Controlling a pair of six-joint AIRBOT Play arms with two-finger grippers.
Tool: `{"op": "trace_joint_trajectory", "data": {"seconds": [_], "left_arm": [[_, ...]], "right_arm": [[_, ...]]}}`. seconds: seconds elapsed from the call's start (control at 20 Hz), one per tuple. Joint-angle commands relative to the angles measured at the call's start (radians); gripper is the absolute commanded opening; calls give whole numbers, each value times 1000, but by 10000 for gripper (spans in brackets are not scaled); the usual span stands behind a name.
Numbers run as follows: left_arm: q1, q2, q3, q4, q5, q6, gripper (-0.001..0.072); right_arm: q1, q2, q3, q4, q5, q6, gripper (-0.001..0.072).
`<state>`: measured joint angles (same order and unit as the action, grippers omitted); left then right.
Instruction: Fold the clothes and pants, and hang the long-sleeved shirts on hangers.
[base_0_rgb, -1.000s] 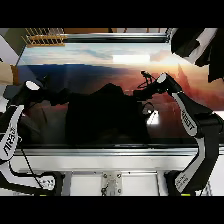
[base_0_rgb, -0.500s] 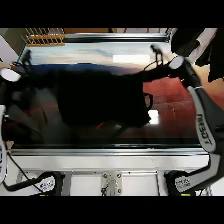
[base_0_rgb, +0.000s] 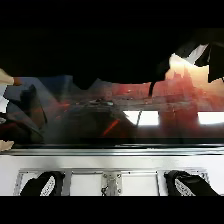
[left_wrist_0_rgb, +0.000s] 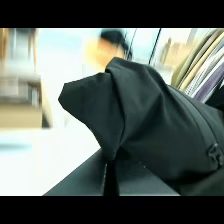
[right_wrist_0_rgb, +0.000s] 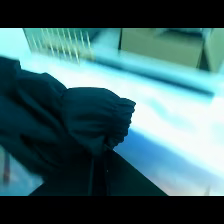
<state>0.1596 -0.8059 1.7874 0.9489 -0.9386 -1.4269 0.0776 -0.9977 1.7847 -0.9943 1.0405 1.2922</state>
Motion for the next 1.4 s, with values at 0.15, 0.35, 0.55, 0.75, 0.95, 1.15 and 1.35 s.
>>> {"op": "trace_joint_trajectory", "data": {"seconds": [0.15, 0.35, 0.55, 0.75, 0.95, 1.15, 1.35], "left_arm": [[0, 156, 50, 0, 26, -1, 10], [0, 48, 50, -2, -17, -17, 10], [-35, -216, 50, -7, -111, -26, 10], [-160, -535, 50, -6, -58, -25, 10], [-258, -783, 51, -8, 143, -27, 10], [-260, -891, 115, -5, 117, -41, 688], [-126, -880, 208, 3, -106, -79, 682]], "right_arm": [[0, 224, 2, 3, 130, 195, 21], [0, 207, -45, 0, 359, 368, 21], [0, 180, -288, -17, 383, 445, 21], [-1, 55, -515, -115, 204, 445, 21], [-5, -193, -530, -208, -152, 454, 23], [-76, -351, -472, -196, -424, 451, 525], [-199, -296, -444, -203, -424, 432, 527]]}}
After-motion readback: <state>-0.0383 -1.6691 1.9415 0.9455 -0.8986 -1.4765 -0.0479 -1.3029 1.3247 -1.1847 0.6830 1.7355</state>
